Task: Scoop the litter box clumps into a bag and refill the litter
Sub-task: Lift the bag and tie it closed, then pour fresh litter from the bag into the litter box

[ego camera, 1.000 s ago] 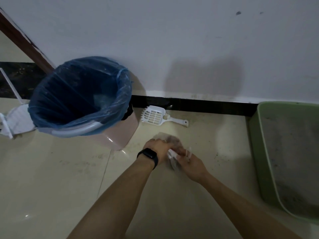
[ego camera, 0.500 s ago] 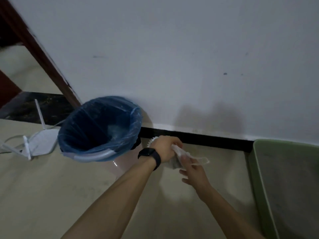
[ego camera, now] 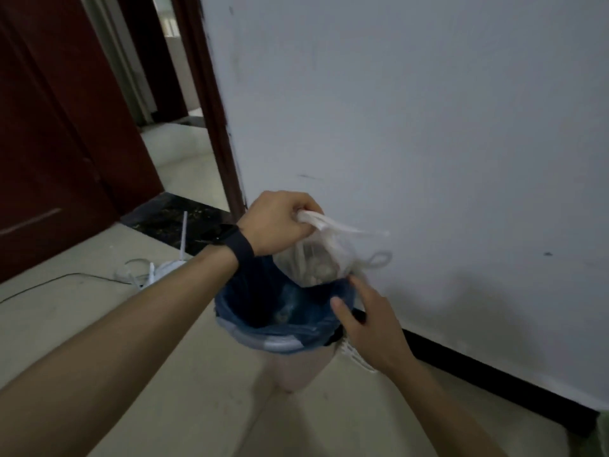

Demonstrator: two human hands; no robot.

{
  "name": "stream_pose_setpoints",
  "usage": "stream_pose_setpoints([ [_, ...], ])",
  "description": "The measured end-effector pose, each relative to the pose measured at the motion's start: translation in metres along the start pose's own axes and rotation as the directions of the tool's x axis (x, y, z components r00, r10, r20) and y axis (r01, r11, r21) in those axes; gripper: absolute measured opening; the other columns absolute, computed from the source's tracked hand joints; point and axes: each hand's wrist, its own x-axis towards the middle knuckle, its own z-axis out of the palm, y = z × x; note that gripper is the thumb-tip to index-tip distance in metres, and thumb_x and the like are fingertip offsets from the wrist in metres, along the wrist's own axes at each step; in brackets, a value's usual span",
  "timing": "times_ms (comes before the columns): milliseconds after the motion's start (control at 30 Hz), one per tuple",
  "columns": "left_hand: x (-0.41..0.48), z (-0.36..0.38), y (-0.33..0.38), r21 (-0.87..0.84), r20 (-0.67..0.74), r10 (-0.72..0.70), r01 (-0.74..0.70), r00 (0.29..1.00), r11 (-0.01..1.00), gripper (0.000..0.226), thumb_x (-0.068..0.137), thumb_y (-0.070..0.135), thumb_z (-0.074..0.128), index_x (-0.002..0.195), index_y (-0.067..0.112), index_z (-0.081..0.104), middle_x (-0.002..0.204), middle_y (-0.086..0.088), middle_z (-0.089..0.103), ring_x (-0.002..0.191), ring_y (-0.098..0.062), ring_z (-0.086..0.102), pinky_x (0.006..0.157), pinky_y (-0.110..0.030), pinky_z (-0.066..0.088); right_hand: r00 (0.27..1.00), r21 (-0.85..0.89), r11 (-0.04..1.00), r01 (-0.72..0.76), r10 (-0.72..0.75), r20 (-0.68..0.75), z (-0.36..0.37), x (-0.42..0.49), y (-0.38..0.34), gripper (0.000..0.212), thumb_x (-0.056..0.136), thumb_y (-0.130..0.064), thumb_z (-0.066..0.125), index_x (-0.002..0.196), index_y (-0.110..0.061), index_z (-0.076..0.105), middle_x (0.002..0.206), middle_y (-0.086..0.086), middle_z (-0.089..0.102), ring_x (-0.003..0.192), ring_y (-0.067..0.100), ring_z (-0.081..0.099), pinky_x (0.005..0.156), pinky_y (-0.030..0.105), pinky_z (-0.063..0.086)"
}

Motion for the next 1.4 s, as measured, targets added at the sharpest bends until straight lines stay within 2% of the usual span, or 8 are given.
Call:
stream_pose_setpoints([
  [100, -0.008, 0.015, -0.041, 0.114, 0.095, -0.119, 0.107, 0.988, 0.988, 0.018, 0.082, 0.022, 0.064, 0.095, 0.032, 0.072, 0.094, 0.01, 0.072, 0.088, -0.01, 0.065, 0.08, -0.032, 0.054, 0.988, -0.491, 0.87, 0.036, 0.043, 0.149, 0.023, 0.005, 0.012, 0.097, 0.077, -0.089, 0.004, 0.155, -0.033, 0.021, 0.165, -0.008, -0.002, 0.152, 0.014, -0.005, 0.123, 0.041, 0.011],
  [200, -0.022, 0.052, -0.073, 0.227, 0.163, -0.186, 0.147, 0.969, 0.963, 0.021, 0.085, 0.02, 0.057, 0.097, 0.034, 0.069, 0.098, 0.007, 0.07, 0.091, -0.017, 0.064, 0.075, -0.036, 0.055, 0.989, -0.579, 0.814, 0.054, 0.035, 0.143, 0.033, 0.008, 0.017, 0.099, 0.076, -0.086, -0.01, 0.156, -0.036, 0.017, 0.163, -0.01, -0.018, 0.149, 0.012, -0.02, 0.122, 0.047, 0.004],
  [367, -0.031, 0.09, -0.114, 0.157, 0.148, -0.277, 0.254, 0.949, 0.954, 0.012, 0.091, 0.035, 0.055, 0.099, 0.04, 0.063, 0.1, 0.01, 0.069, 0.089, -0.013, 0.063, 0.068, -0.032, 0.05, 0.995, -0.582, 0.811, 0.059, -0.002, 0.098, 0.04, 0.007, 0.027, 0.083, 0.086, -0.08, -0.002, 0.155, -0.038, 0.017, 0.163, -0.012, -0.017, 0.148, 0.009, -0.023, 0.122, 0.048, 0.004],
  [533, -0.033, 0.11, -0.12, 0.146, 0.436, -0.324, 0.29, 0.84, 0.946, 0.034, 0.091, 0.047, 0.058, 0.122, 0.034, 0.059, 0.117, 0.005, 0.066, 0.096, -0.013, 0.062, 0.08, -0.026, 0.049, 0.987, -0.489, 0.866, 0.105, -0.031, 0.157, 0.032, 0.001, 0.025, 0.073, 0.093, -0.076, 0.014, 0.156, -0.04, 0.007, 0.16, -0.014, -0.027, 0.146, 0.01, -0.027, 0.119, 0.042, -0.005],
  [700, -0.034, 0.093, -0.055, 0.306, 0.585, -0.366, 0.222, 0.724, 0.926, 0.035, 0.096, 0.037, 0.052, 0.128, 0.025, 0.056, 0.116, -0.005, 0.066, 0.098, -0.024, 0.061, 0.079, -0.033, 0.049, 0.894, -0.615, 0.782, 0.101, 0.2, 0.401, -0.019, -0.02, -0.009, 0.074, 0.099, -0.05, 0.041, 0.156, -0.038, -0.005, 0.161, -0.001, -0.026, 0.149, 0.018, -0.021, 0.122, 0.045, -0.004],
  [867, -0.012, 0.045, 0.067, 0.384, 0.713, -0.377, 0.12, 0.591, 0.916, 0.038, 0.096, 0.039, 0.048, 0.129, 0.022, 0.054, 0.117, -0.004, 0.061, 0.097, -0.025, 0.059, 0.078, -0.037, 0.052, 0.737, -0.68, 0.731, -0.049, 0.486, 0.47, -0.135, -0.059, -0.08, 0.064, 0.097, -0.045, 0.044, 0.154, -0.027, 0.022, 0.165, 0.003, 0.012, 0.151, 0.023, 0.009, 0.12, 0.049, 0.015],
  [1167, 0.043, -0.098, 0.405, 0.148, 0.809, 0.013, -0.225, 0.588, 0.963, 0.042, 0.098, 0.035, 0.041, 0.139, 0.027, 0.043, 0.133, -0.005, 0.053, 0.116, -0.029, 0.051, 0.099, -0.044, 0.043, 0.745, -0.552, 0.594, -0.586, 0.663, -0.078, -0.46, -0.207, -0.332, 0.053, 0.098, -0.049, 0.041, 0.148, -0.031, 0.039, 0.155, -0.006, 0.039, 0.146, 0.019, 0.027, 0.118, 0.034, 0.026],
  [1400, 0.043, -0.174, 0.66, -0.259, 0.73, 0.482, -0.457, 0.484, 0.851, 0.043, 0.096, 0.039, 0.044, 0.138, 0.03, 0.046, 0.136, -0.002, 0.053, 0.121, -0.024, 0.049, 0.101, -0.037, 0.041, 0.451, -0.225, 0.401, -0.888, 0.661, -0.6, -0.618, -0.409, -0.506, 0.049, 0.096, -0.057, 0.042, 0.143, -0.041, 0.043, 0.151, -0.014, 0.042, 0.144, 0.011, 0.028, 0.118, 0.031, 0.024],
])
